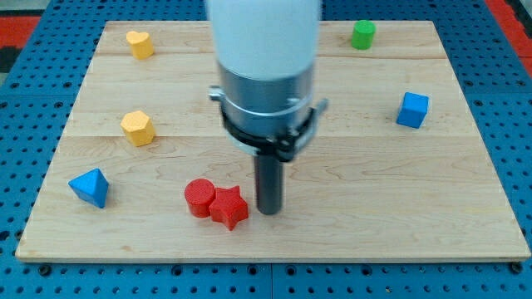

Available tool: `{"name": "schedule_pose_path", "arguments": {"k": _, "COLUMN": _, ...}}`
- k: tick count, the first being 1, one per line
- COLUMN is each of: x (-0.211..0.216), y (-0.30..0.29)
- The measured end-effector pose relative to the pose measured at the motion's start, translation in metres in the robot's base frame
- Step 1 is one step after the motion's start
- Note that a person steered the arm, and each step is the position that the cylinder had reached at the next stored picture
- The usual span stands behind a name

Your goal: Push the red blocks and yellow hexagon towards the top side

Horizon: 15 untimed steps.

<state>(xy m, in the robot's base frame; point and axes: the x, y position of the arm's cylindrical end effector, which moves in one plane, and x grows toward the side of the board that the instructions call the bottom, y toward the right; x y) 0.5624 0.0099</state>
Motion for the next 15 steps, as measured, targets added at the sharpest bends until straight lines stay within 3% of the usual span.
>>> {"name": "schedule_pose_path", "arguments": {"k": 1, "x": 0.034, "y": -0.020}}
{"name": "schedule_pose_path", "arguments": {"k": 3, "x": -0.044, "y": -0.147}}
{"name": "schedule_pose_path", "arguments": {"k": 4, "x": -0.071, "y": -0.159}}
{"name": "schedule_pose_path", "arguments": {"k": 5, "x": -0.098, "y": -0.129}}
{"name": "schedule_pose_path", "arguments": {"k": 7, "x": -0.111, "y": -0.080}}
{"name": "schedule_pose_path", "arguments": {"k": 9, "x": -0.199, "y": -0.117}}
{"name": "schedule_pose_path", "arguments": {"k": 10, "x": -0.183, "y": -0.084}}
{"name": "schedule_pose_path", "arguments": {"k": 12, "x": 0.011, "y": -0.055}}
{"name": "schedule_pose_path", "arguments": {"k": 14, "x": 0.024, "y": -0.090}}
{"name": "schedule_pose_path", "arguments": {"k": 15, "x": 0.021, "y": -0.142}}
